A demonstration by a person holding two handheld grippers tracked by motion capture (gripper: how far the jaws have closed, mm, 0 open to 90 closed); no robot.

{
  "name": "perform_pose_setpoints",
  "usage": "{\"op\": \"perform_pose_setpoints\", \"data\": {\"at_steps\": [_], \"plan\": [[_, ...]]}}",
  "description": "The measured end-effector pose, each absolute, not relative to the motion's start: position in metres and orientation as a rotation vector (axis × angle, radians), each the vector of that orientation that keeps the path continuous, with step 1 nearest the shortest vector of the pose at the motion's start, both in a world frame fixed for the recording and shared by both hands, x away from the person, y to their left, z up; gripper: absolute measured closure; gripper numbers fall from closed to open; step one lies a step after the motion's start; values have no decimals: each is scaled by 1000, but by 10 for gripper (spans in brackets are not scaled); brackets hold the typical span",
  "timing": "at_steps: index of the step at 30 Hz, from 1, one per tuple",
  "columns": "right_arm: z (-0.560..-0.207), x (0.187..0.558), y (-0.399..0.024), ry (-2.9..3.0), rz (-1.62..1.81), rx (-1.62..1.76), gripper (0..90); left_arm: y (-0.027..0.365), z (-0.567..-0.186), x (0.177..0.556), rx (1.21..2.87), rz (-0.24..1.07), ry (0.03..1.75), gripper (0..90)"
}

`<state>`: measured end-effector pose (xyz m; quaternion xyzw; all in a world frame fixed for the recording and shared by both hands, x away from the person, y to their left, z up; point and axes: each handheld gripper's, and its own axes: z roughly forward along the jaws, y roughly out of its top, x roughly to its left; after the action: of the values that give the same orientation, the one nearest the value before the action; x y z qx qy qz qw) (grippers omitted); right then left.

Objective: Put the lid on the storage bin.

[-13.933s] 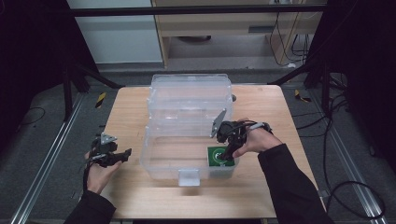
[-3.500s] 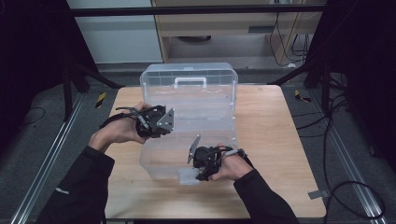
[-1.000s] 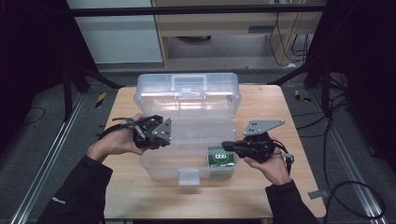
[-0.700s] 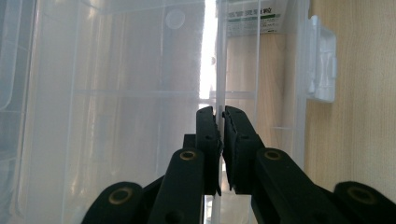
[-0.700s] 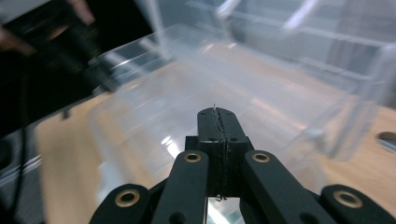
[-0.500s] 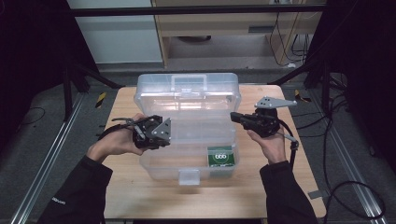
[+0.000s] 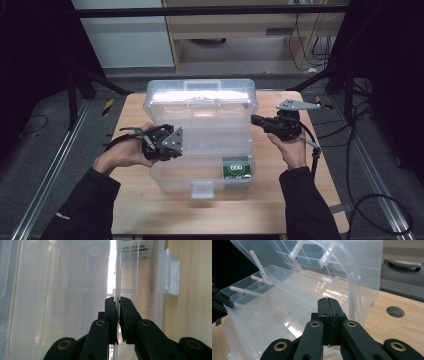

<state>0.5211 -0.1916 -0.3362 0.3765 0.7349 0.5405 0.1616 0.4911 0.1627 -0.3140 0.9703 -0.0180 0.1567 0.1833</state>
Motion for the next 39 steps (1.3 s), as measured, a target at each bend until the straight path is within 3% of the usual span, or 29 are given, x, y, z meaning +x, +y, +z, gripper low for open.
{"op": "perform_pose_setpoints", "data": {"at_steps": [27, 39], "plan": [[-344, 515, -198, 2122, 1557, 1103, 900, 166, -321, 485, 2711, 445, -37, 814], [-346, 512, -198, 2145, 1537, 1098, 900, 172, -318, 485, 2523, 412, 117, 599]]}}
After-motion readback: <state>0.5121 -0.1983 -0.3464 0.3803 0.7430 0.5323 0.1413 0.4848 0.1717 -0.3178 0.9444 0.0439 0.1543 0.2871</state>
